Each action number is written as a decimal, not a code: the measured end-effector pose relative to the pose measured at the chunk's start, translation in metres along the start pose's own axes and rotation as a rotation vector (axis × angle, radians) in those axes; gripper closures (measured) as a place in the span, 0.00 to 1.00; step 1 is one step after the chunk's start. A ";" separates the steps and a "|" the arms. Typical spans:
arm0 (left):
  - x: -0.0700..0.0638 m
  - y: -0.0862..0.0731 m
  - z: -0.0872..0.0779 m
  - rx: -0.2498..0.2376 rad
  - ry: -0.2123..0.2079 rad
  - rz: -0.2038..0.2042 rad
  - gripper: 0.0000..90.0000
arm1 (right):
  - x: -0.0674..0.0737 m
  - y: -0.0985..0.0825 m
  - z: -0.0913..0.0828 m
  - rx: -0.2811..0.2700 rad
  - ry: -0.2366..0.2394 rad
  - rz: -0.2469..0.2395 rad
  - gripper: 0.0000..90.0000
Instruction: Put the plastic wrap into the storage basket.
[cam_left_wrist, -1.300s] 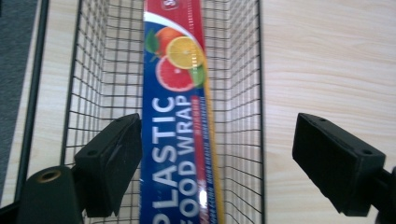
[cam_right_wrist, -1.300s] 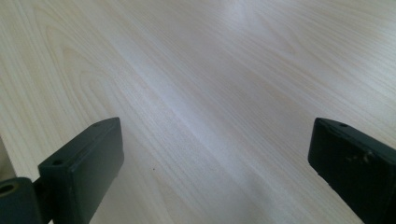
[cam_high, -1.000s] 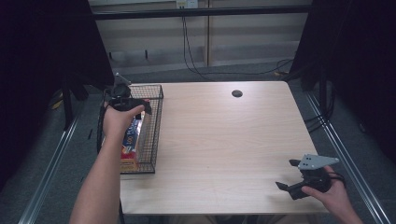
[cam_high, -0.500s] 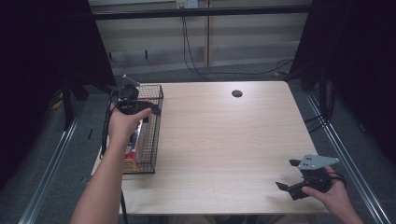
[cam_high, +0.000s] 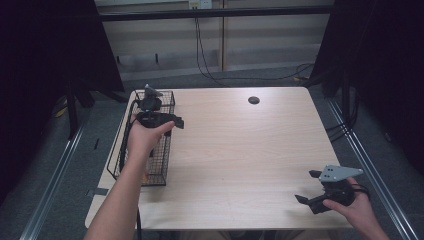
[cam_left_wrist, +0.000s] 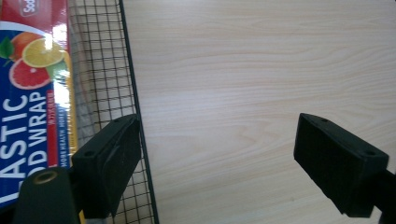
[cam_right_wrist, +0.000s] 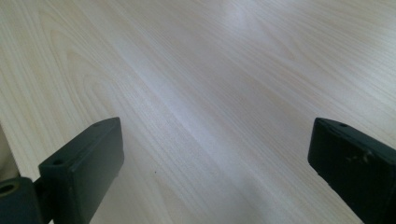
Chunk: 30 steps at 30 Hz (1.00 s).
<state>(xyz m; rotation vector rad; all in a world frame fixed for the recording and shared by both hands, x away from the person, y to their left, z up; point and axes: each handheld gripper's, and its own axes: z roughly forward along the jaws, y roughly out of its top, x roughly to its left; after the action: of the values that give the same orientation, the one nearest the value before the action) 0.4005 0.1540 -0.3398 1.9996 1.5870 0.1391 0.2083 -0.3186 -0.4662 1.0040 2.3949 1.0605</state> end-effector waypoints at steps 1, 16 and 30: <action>-0.002 -0.001 0.001 0.001 -0.005 -0.001 0.17 | 0.000 0.000 0.000 0.000 0.001 0.000 0.04; -0.026 -0.012 0.016 -0.006 -0.032 0.067 0.17 | 0.000 0.001 0.000 0.002 0.001 0.001 0.04; -0.048 -0.022 0.033 -0.005 -0.071 0.103 0.17 | -0.001 0.001 0.001 0.000 0.009 0.000 0.04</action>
<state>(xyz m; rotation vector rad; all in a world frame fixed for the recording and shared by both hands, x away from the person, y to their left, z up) 0.3811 0.1008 -0.3652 2.0599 1.4395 0.1100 0.2097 -0.3180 -0.4664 1.0017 2.4022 1.0669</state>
